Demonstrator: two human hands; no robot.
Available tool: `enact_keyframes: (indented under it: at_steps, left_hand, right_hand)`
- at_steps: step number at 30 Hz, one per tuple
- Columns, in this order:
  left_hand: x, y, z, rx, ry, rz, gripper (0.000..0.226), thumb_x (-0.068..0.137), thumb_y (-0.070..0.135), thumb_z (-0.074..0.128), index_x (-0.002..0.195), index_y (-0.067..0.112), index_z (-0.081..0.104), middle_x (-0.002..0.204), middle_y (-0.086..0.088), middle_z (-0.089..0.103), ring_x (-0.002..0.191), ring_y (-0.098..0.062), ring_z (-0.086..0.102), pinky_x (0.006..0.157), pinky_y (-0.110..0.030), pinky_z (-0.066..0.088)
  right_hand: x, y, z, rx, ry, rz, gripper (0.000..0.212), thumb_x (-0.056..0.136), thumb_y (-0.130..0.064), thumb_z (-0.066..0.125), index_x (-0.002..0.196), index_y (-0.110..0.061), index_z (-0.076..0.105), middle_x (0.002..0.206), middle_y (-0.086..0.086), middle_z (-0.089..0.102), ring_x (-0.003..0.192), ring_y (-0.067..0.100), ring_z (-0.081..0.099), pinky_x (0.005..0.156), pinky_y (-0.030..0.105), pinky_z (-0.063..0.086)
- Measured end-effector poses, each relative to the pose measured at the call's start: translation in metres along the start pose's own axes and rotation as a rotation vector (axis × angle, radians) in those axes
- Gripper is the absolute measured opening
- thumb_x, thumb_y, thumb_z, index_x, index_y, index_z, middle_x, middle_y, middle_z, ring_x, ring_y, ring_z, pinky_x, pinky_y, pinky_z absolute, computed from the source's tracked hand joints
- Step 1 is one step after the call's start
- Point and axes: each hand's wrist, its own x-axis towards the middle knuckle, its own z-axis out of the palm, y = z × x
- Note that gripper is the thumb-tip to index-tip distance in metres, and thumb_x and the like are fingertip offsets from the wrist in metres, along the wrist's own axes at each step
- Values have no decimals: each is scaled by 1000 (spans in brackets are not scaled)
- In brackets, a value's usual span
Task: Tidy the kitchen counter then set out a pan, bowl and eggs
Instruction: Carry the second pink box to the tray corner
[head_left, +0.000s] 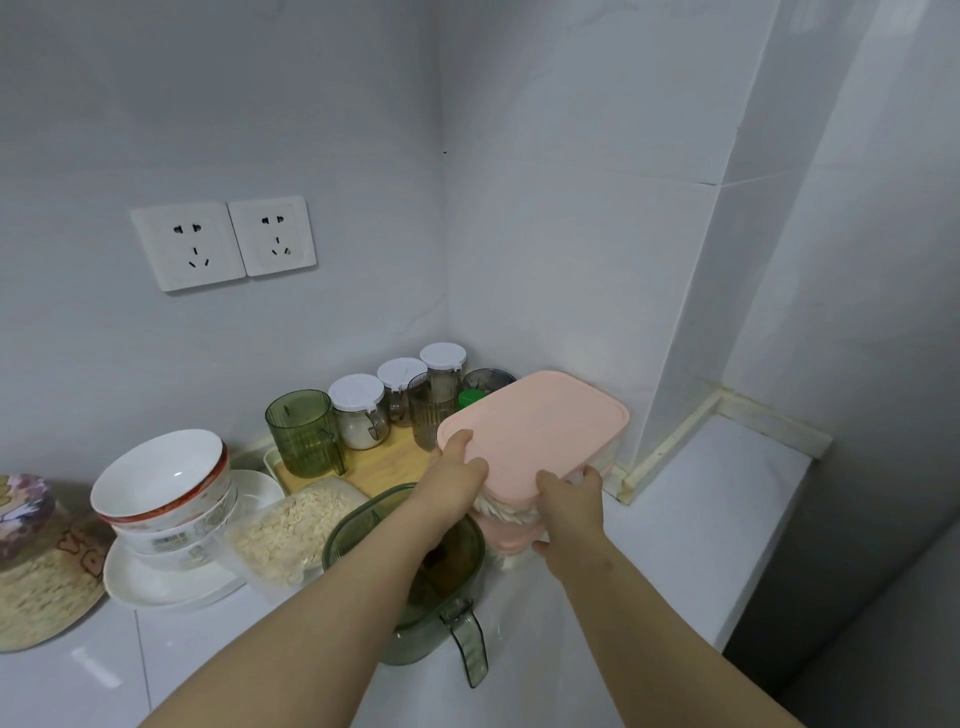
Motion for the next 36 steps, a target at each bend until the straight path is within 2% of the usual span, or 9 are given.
enact_keyframes:
  at_steps: [13, 15, 17, 20, 23, 27, 31, 33, 36]
  left_hand:
    - [-35, 6, -8, -100, 117, -13, 59, 92, 10, 45, 147, 18, 23, 150, -7, 25, 134, -24, 31, 108, -33, 29]
    - [-45, 3, -19, -172, 131, -17, 51, 92, 7, 44, 141, 18, 32, 128, -1, 47, 110, -17, 49, 91, -29, 43]
    - [-57, 1, -29, -263, 132, -67, 48, 93, 6, 43, 138, 19, 34, 111, 3, 50, 84, -11, 48, 72, -23, 43]
    - [-75, -9, -41, -356, 129, -124, 47, 93, 13, 47, 138, 21, 37, 128, -8, 47, 98, -20, 49, 81, -33, 44]
    - [-97, -20, -55, -383, 154, -138, 38, 93, 14, 45, 130, 22, 43, 107, -7, 54, 91, -20, 50, 72, -30, 45]
    - [-127, -36, -71, -421, 179, -159, 31, 92, 12, 47, 122, 22, 49, 104, -10, 56, 93, -22, 53, 85, -37, 48]
    - [-169, -58, -82, -491, 215, -179, 20, 94, 14, 47, 113, 19, 51, 94, -4, 59, 89, -20, 56, 74, -30, 45]
    - [-196, -71, -84, -513, 251, -202, 18, 94, 15, 47, 111, 20, 52, 102, -4, 59, 94, -20, 58, 83, -33, 45]
    - [-238, -94, -80, -569, 323, -229, 16, 93, 13, 47, 106, 19, 55, 112, -6, 60, 92, -19, 60, 78, -30, 44]
  right_hand:
    - [-27, -11, 4, -26, -9, 21, 59, 90, -6, 49, 142, -13, 22, 141, 9, 39, 128, 31, 38, 109, 46, 35]
    - [-38, -13, 8, 12, -30, 48, 61, 91, -8, 49, 144, -15, 20, 141, 9, 38, 128, 30, 38, 108, 46, 35]
    - [-51, -13, 12, -12, -81, 77, 62, 93, -11, 47, 146, -19, 16, 136, 8, 37, 126, 29, 37, 107, 45, 37]
    - [-72, -9, 19, -47, -126, 94, 59, 95, -11, 44, 146, -20, 16, 127, 8, 36, 125, 29, 36, 107, 43, 37]
    - [-96, 1, 24, -20, -120, 105, 58, 95, -11, 43, 147, -24, 19, 140, 8, 34, 126, 30, 36, 107, 46, 37]
    - [-126, 17, 27, -29, -133, 112, 50, 95, -8, 42, 142, -21, 30, 120, 6, 41, 109, 24, 42, 98, 41, 42]
    - [-156, 43, 30, -47, -176, 130, 44, 93, -9, 47, 135, -18, 40, 125, 9, 48, 114, 26, 48, 86, 36, 44]
    - [-171, 60, 28, -95, -209, 124, 39, 92, -11, 49, 130, -17, 44, 124, 9, 51, 111, 25, 51, 77, 31, 46]
    - [-197, 78, 23, -157, -296, 168, 21, 94, -12, 46, 114, -16, 46, 108, 6, 50, 97, 22, 50, 78, 32, 43]
